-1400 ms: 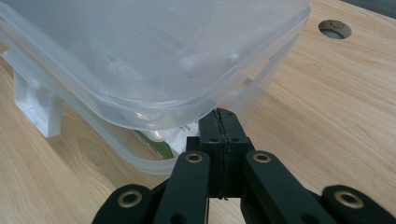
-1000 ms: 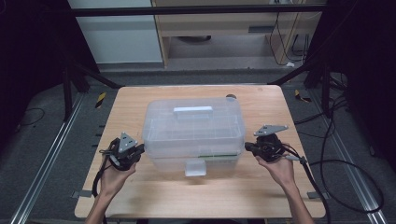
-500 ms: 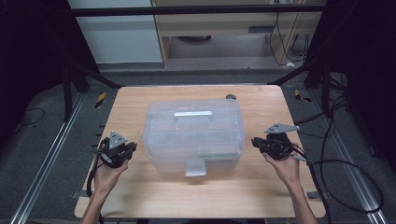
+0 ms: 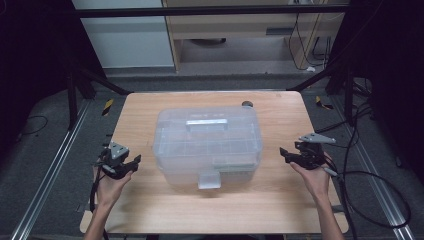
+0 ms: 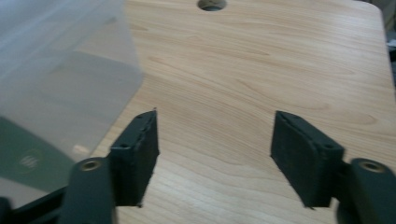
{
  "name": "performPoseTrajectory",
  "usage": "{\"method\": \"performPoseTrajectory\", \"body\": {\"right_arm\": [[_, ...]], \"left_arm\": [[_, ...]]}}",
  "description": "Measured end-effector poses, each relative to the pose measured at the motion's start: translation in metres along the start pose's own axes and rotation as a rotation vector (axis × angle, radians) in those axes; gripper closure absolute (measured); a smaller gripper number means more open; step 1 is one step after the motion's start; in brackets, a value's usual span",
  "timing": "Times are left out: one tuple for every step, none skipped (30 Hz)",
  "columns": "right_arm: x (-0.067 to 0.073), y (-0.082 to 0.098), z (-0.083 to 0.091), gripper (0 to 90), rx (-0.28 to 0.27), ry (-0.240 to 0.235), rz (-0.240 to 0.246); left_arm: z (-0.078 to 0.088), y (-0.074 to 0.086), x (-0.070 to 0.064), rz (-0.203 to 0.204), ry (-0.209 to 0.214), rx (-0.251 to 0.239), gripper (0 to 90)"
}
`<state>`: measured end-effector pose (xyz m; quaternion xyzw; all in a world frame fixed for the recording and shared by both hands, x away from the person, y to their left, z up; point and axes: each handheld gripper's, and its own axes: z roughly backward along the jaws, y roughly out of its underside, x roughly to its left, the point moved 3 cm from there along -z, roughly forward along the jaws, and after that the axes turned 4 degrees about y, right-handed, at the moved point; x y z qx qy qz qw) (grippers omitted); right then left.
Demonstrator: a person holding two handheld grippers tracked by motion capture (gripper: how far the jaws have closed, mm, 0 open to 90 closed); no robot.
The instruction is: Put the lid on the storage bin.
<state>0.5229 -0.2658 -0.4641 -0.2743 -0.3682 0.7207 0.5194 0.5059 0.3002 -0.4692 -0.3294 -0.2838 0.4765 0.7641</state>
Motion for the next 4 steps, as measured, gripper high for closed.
{"method": "performPoseTrajectory", "body": {"right_arm": [[-0.0032, 0.0011, -0.0004, 27.5, -0.001, 0.008, -0.01], [-0.006, 0.0022, -0.0006, 25.5, -0.002, 0.013, -0.025], [-0.0092, 0.0035, -0.0011, 23.3, -0.005, 0.018, -0.036], [-0.0111, 0.0042, -0.0014, 21.3, -0.006, 0.023, -0.041]], "left_arm": [[-0.0009, 0.0012, 0.0017, 0.003, -0.005, -0.004, 44.2], [-0.0022, 0.0025, 0.0039, 0.008, -0.008, -0.003, 41.5], [-0.0028, 0.0032, 0.0051, 0.01, -0.011, -0.001, 38.0], [-0.0033, 0.004, 0.0068, 0.011, -0.017, 0.0, 35.7]]}}
